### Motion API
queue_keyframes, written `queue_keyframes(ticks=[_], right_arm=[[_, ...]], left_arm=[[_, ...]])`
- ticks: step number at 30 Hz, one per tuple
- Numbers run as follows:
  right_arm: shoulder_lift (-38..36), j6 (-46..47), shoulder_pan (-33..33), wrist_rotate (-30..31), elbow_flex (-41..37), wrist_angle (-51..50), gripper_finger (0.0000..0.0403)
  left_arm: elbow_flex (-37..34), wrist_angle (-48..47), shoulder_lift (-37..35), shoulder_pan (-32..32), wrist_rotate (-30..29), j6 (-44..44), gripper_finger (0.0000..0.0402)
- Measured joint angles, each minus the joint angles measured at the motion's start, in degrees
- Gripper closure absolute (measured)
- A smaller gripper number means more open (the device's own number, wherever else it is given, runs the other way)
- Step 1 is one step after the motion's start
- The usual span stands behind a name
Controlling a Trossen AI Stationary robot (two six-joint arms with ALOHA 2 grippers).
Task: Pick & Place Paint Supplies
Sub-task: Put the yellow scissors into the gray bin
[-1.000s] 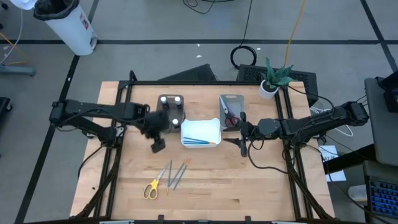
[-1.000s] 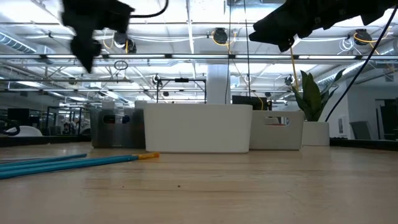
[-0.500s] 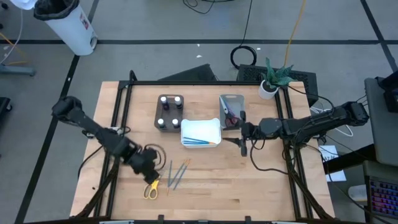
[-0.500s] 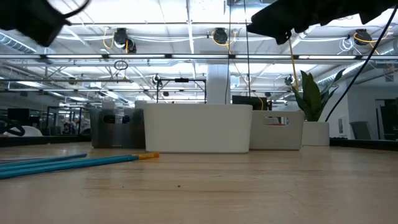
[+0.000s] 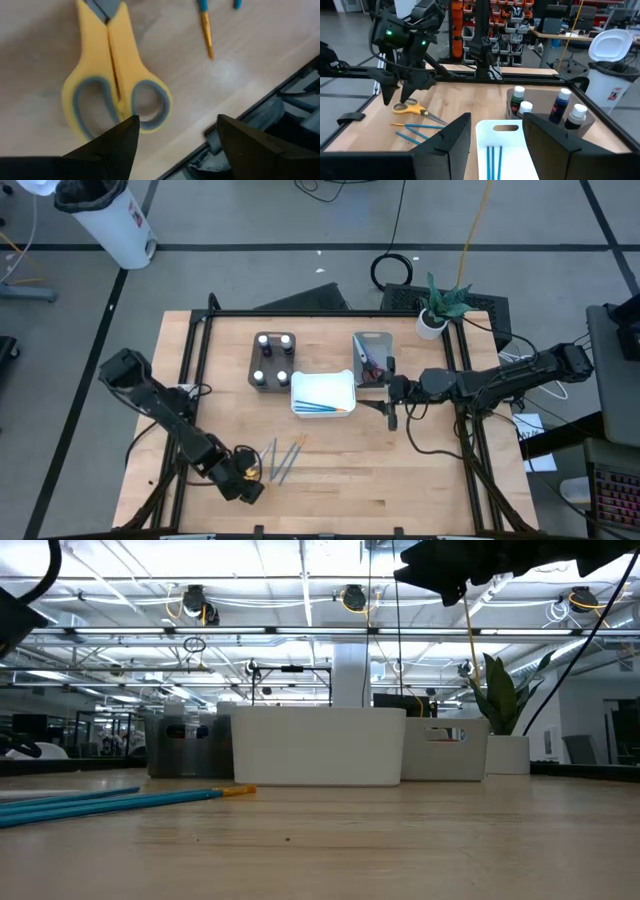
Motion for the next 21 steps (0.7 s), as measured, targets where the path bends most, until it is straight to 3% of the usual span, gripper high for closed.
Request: queue_keyframes(ticks=[8, 11, 21], right_arm=[[0.00, 2.36, 0.00, -0.02, 0.00, 0.37, 0.0234], [0.00, 3.48, 0.00, -0.02, 0.00, 0.37, 0.0234], [0.00, 5.13, 0.00, -0.03, 0.00, -0.62, 0.0234]], left_arm=[[0.28, 0.50, 2.86, 1.13, -4.64, -0.21, 0.0150], [0.13, 0.25, 1.44, 1.55, -5.17, -0.28, 0.0159], [2.66, -9.25, -6.14, -1.90, -15.61, -0.91, 0.0185]])
